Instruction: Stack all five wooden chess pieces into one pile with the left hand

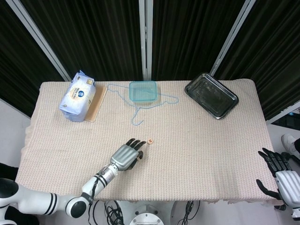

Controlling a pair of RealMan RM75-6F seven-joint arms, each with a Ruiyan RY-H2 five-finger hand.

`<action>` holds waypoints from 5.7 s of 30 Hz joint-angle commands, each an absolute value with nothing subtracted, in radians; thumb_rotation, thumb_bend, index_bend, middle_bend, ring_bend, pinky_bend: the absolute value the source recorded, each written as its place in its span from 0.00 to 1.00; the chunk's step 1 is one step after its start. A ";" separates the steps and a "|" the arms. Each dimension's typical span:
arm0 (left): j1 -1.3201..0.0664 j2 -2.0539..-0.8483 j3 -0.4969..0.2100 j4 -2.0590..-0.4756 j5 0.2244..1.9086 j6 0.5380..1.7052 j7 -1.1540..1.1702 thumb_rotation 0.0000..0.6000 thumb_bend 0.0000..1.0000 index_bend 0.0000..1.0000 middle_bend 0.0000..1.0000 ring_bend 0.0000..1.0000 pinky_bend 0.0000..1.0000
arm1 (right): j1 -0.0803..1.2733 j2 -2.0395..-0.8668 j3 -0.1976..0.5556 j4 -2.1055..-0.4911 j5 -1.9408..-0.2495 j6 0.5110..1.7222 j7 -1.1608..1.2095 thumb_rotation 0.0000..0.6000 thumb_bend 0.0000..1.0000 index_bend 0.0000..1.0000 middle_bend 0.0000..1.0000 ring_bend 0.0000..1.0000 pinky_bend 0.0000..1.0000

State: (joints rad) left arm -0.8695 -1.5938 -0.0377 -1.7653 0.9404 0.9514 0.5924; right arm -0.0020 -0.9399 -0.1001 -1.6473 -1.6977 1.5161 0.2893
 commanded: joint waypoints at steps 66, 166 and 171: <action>-0.983 -1.971 -0.302 -1.321 0.809 1.019 0.727 1.00 0.21 0.38 0.08 0.00 0.00 | 0.003 -0.930 -0.101 -1.622 -1.695 1.516 0.351 1.00 0.31 0.00 0.00 0.00 0.00; -0.821 -1.615 -0.132 -1.884 0.814 1.183 0.749 1.00 0.29 0.52 0.09 0.00 0.00 | 0.015 -0.939 -0.107 -1.647 -1.696 1.483 0.289 1.00 0.30 0.00 0.00 0.00 0.00; -0.812 -1.618 -0.105 -1.886 0.848 1.181 0.736 1.00 0.29 0.52 0.09 0.00 0.00 | 0.017 -0.940 -0.109 -1.654 -1.697 1.478 0.274 1.00 0.30 0.00 0.00 0.00 0.00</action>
